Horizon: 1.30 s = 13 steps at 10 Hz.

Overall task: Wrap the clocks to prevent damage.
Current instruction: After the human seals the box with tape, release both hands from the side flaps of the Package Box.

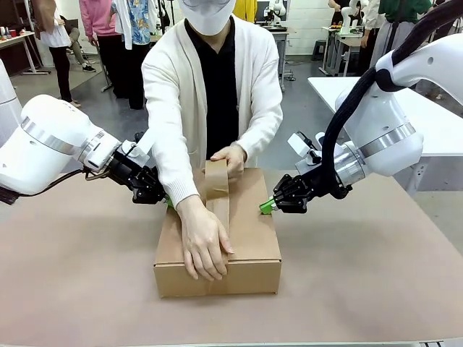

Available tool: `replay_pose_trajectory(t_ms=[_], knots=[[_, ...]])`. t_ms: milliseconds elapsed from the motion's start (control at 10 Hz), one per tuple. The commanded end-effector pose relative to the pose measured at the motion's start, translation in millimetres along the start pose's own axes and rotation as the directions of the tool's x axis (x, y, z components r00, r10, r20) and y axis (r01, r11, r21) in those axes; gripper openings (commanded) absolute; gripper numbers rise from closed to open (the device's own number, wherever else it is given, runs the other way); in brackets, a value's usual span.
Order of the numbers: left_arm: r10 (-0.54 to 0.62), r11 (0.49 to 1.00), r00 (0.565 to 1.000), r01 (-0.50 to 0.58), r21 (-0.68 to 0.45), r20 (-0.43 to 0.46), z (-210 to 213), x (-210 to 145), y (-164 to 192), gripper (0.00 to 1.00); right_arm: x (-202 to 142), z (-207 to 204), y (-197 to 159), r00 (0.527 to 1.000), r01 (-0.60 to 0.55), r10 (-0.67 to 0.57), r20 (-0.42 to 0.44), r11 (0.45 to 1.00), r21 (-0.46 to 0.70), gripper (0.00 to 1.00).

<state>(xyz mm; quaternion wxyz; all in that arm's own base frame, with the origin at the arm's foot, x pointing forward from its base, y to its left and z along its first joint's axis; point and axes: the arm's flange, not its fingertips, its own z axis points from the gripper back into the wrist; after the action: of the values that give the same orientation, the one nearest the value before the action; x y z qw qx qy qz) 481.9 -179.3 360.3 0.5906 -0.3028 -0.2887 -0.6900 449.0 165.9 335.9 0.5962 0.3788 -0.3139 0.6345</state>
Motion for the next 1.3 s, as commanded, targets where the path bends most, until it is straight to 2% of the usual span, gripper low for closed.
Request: replay_pose_trajectory(t_ms=[0,1200], knots=[[-0.011,1.0,1.0,0.011,-0.003,-0.006,-4.2,-2.9,-0.1,0.0,-2.4,-1.6,-0.2,1.0,0.004,-0.004,-0.005,1.0,-0.001,0.01],[-0.011,1.0,1.0,0.011,-0.003,-0.006,-4.2,-2.9,-0.1,0.0,-2.4,-1.6,-0.2,1.0,0.004,-0.004,-0.005,1.0,-0.001,0.01]])
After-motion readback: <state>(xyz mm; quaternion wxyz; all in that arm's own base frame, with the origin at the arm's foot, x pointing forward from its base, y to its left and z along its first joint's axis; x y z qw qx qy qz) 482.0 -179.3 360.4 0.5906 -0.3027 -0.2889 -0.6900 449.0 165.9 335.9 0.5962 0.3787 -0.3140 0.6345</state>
